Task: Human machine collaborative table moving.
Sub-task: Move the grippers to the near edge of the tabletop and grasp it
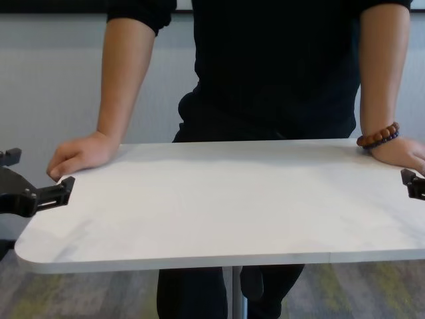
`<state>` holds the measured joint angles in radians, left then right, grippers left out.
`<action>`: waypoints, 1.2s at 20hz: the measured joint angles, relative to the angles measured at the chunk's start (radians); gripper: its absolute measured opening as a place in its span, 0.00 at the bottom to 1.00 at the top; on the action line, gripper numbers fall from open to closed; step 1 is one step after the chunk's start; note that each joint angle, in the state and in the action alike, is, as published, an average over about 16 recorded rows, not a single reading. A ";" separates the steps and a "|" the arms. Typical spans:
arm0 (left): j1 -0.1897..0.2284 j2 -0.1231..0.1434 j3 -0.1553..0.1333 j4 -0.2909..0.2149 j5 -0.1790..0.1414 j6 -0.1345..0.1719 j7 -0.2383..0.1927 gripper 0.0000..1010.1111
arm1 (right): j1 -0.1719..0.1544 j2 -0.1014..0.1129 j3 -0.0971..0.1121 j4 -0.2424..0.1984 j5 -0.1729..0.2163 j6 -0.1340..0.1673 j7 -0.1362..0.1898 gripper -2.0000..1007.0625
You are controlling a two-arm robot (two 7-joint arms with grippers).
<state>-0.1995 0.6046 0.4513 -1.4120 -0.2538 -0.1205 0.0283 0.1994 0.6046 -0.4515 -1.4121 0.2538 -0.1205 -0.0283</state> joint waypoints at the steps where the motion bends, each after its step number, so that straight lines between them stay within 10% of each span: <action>1: 0.000 0.000 0.000 0.000 0.000 0.000 0.000 0.99 | 0.000 0.000 0.000 0.000 0.000 0.000 0.000 1.00; 12: 0.049 0.022 -0.007 -0.062 0.037 0.008 0.034 0.99 | -0.035 0.034 -0.001 -0.069 -0.049 0.022 -0.026 1.00; 24: 0.300 0.150 -0.078 -0.302 0.139 -0.011 0.138 0.99 | -0.234 0.131 0.033 -0.295 -0.154 0.088 -0.125 1.00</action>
<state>0.1001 0.7549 0.3731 -1.7138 -0.1147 -0.1315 0.1666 -0.0348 0.7354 -0.4186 -1.7068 0.0998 -0.0326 -0.1534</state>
